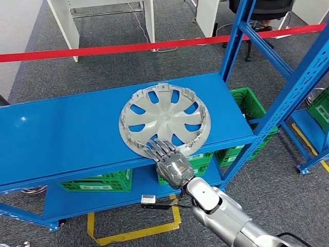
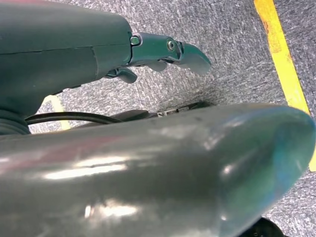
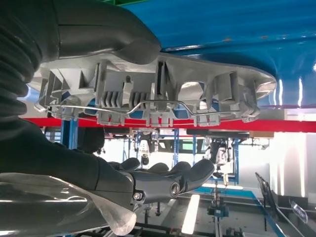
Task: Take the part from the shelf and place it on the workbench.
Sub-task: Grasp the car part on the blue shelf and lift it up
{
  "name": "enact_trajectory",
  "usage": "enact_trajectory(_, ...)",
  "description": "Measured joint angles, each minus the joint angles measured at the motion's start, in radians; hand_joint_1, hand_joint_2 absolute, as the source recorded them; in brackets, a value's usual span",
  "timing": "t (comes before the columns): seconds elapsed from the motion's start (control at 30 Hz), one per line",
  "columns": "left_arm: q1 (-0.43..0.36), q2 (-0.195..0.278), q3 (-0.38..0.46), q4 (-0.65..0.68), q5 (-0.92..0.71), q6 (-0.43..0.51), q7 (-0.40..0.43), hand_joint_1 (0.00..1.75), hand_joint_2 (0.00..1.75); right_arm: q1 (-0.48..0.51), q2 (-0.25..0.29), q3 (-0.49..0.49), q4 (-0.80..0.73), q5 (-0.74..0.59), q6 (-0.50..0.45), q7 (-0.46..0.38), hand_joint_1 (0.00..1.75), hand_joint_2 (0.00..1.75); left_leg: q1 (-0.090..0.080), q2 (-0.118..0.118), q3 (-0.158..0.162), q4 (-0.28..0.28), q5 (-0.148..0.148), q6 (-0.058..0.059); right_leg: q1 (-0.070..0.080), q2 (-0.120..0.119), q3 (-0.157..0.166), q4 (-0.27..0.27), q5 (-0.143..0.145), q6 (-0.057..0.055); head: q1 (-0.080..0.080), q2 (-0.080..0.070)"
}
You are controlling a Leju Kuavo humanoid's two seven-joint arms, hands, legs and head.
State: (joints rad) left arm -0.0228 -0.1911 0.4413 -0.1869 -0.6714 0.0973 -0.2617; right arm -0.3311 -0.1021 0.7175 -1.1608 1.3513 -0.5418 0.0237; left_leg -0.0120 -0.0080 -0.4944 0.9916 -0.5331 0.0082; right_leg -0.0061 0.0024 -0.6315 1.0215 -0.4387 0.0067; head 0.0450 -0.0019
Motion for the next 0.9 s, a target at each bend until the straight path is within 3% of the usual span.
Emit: enact_trajectory(0.9,0.0,-0.003,0.002,0.0,-0.031,-0.002,0.005,0.0,0.0,-0.134,0.037,0.047,0.157,-0.095,0.093,0.006,0.0,1.75,0.0,0.0,0.0,0.0,0.0,0.0,0.0,0.0,0.001,0.0,0.0,0.0,0.0,0.0)
